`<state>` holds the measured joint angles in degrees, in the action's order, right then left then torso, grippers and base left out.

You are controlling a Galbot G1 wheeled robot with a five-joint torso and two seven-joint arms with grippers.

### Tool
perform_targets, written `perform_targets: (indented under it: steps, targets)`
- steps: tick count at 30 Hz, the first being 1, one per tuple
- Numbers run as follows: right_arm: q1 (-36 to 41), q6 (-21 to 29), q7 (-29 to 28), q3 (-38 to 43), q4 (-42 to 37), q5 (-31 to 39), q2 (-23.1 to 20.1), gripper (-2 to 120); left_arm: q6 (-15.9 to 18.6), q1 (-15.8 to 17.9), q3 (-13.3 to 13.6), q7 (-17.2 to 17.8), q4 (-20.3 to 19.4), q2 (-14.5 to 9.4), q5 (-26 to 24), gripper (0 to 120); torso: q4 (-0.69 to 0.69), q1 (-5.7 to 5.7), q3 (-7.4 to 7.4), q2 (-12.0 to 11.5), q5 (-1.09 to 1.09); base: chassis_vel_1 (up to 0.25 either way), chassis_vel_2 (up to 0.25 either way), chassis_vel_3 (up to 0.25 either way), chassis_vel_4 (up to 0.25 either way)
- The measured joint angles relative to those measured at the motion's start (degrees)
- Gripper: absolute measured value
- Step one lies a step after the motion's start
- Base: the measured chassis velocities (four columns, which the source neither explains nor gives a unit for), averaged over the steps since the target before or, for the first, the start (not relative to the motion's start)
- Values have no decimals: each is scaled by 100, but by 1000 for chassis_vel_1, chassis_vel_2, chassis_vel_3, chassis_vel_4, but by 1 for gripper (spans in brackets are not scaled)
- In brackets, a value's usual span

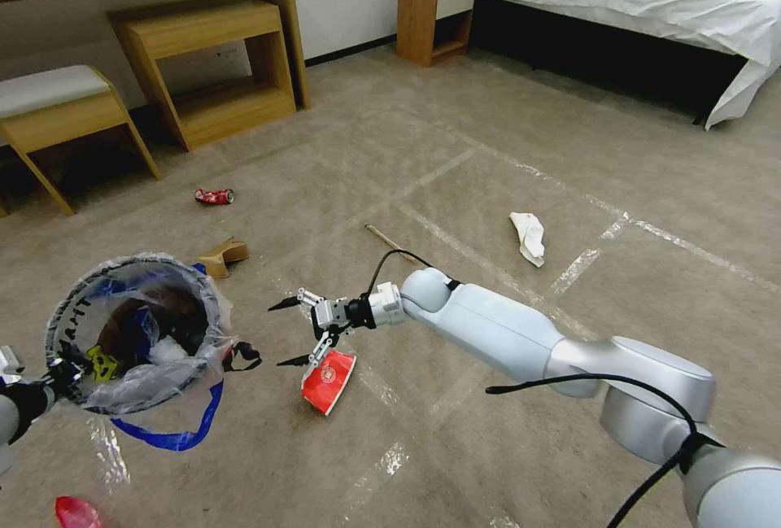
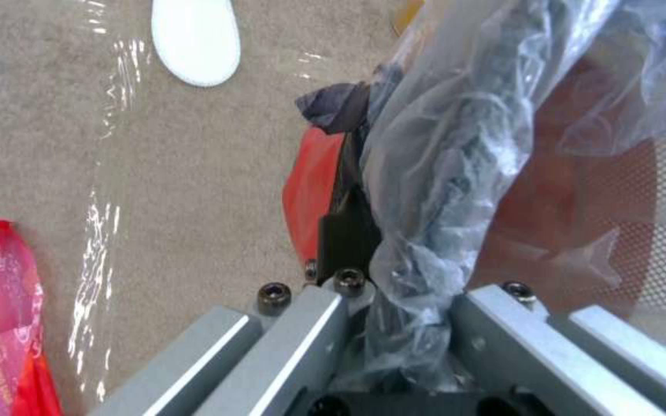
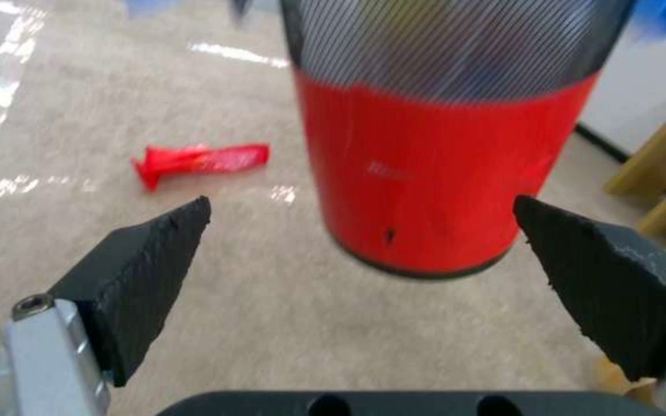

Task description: Pick up the trash bin and place the garbage on the floor into it.

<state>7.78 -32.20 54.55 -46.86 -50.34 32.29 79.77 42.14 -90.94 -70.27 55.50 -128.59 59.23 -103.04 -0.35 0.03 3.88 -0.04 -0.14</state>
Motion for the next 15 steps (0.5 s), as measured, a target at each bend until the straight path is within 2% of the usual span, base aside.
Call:
perform_targets:
  steps: [15]
  targets:
    - [-109, -264, 283, 327, 1633, -826, 718, 100, 0, -80, -34, 0, -157, 46, 12, 0, -1, 0, 0, 0, 0, 0, 0, 0, 0]
